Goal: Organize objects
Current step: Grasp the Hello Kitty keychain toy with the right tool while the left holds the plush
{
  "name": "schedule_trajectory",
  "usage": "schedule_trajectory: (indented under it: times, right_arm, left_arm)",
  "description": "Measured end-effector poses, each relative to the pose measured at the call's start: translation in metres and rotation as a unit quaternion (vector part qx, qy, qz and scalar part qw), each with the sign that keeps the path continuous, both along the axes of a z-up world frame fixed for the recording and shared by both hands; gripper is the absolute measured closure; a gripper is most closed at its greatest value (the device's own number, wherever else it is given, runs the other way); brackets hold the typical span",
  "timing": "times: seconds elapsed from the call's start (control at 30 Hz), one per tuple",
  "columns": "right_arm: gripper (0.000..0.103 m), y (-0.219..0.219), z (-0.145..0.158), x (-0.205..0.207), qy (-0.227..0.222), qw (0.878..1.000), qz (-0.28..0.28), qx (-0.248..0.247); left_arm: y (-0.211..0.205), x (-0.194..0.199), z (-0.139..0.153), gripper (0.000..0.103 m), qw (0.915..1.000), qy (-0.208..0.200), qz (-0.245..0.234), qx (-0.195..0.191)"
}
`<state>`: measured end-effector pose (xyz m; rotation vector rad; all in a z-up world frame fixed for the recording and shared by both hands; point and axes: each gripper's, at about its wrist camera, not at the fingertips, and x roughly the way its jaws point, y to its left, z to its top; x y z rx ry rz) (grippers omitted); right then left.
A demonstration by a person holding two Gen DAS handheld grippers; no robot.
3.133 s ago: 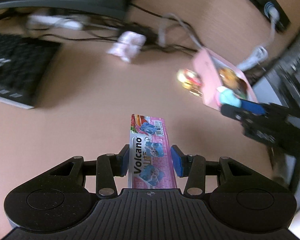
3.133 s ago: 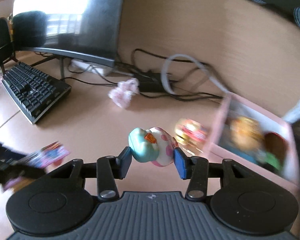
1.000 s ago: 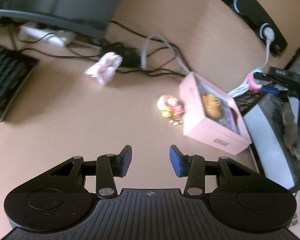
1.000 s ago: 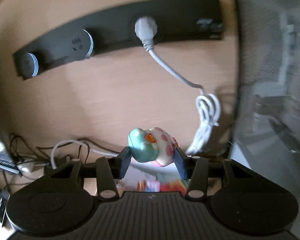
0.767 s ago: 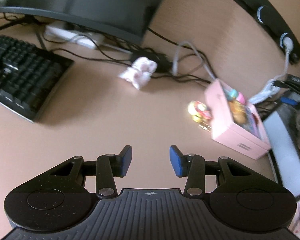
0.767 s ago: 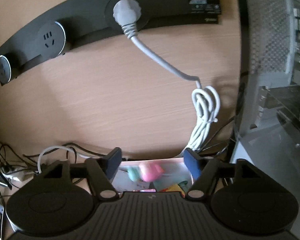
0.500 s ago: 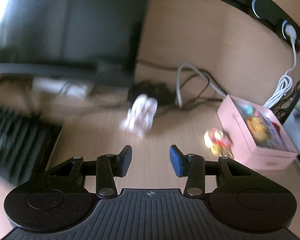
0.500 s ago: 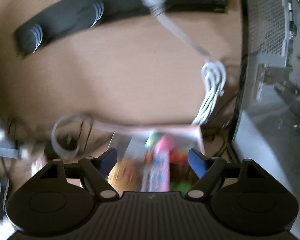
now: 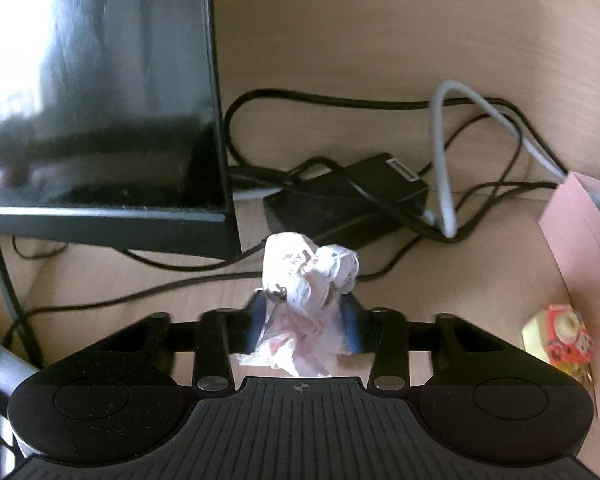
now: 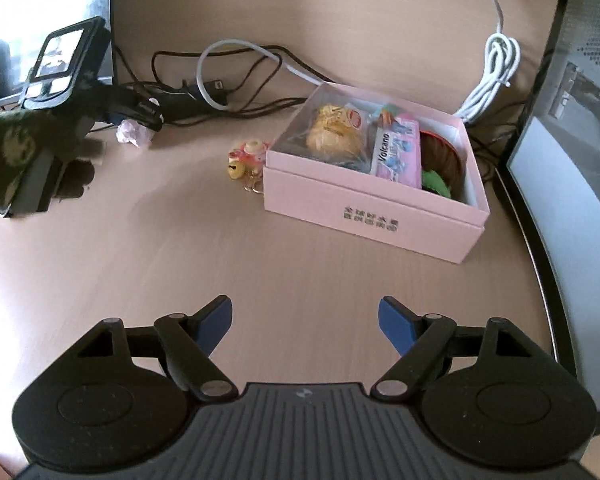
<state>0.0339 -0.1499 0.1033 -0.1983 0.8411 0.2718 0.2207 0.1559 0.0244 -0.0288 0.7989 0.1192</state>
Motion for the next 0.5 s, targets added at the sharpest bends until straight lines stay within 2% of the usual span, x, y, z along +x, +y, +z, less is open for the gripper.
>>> schedule_trajectory:
  times: [0.03,0.1,0.27,0.33,0.4,0.43,0.5]
  right_arm:
    - [0.022,-0.001,0.001,0.0,-0.002,1.0,-0.003,0.001]
    - [0.022,-0.001,0.005,-0.002,-0.009,1.0,-0.003,0.0]
    - [0.022,0.019,0.01,0.013,-0.035,0.999,0.031,-0.004]
    - [0.023,0.037,0.013,0.021,-0.065,0.996,0.052,-0.013]
    - [0.041,0.059,0.014,0.032,-0.09,0.993,0.073,-0.026]
    - [0.056,0.072,0.013,0.04,-0.095,0.991,0.086,-0.035]
    - [0.06,0.098,0.008,0.055,-0.107,0.988,0.097,-0.05]
  left_arm:
    - [0.0,-0.001,-0.001,0.081,1.0,0.005,0.003,0.001]
    - [-0.001,-0.006,0.001,0.084,0.9999,0.013,0.004,-0.008]
    - [0.008,-0.048,0.017,0.087,0.9957,0.017,-0.023,-0.088]
    - [0.011,-0.075,0.028,0.087,0.9924,0.013,-0.036,-0.117]
    - [0.014,-0.104,0.037,0.087,0.9888,0.012,-0.044,-0.142]
    - [0.014,-0.116,0.041,0.087,0.9871,0.012,-0.045,-0.153]
    - [0.017,-0.142,0.047,0.087,0.9836,0.012,-0.039,-0.176]
